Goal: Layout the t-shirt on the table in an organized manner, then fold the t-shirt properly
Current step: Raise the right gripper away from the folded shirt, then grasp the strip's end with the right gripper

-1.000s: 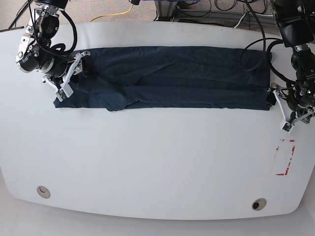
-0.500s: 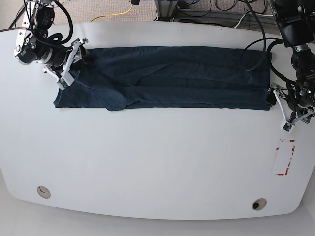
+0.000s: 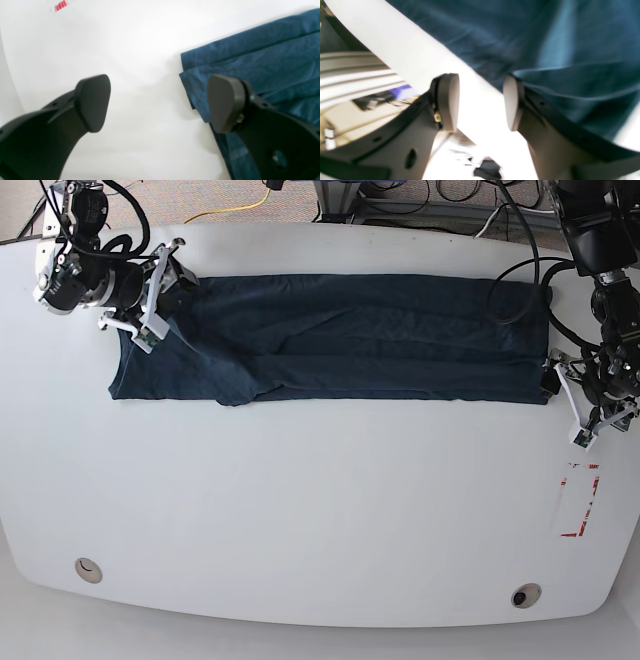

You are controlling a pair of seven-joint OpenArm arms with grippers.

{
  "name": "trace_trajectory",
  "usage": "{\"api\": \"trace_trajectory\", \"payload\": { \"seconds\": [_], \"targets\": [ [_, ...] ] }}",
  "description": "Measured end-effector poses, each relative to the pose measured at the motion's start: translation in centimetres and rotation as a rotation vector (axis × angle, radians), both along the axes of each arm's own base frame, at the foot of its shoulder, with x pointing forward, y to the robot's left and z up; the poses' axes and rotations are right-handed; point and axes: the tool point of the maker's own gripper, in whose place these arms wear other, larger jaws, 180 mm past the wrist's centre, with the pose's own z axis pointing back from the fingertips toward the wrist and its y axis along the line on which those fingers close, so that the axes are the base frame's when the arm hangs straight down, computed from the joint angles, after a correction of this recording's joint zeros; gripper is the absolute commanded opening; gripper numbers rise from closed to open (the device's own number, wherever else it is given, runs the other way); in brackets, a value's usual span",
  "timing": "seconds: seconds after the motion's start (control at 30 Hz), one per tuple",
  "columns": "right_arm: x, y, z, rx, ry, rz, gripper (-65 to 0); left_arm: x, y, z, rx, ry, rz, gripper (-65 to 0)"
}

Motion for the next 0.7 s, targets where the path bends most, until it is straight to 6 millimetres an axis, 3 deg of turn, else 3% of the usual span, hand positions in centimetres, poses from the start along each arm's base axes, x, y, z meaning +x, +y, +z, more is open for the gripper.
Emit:
{"api": "trace_trajectory", "payload": {
  "seconds": [0.27,0.7],
  "targets": [
    [0.8,-2.1,0.9,-0.074,-0.016,0.031,-38.2,0.0,0.1,0.0,0.004,0.001,0.0,-9.6],
    [7.3,-3.1,3.8,-0.142,-0.205,-0.044,-38.7,0.0,0.0,-0.1,-0.001,0.001,0.0,-9.6]
  ]
}}
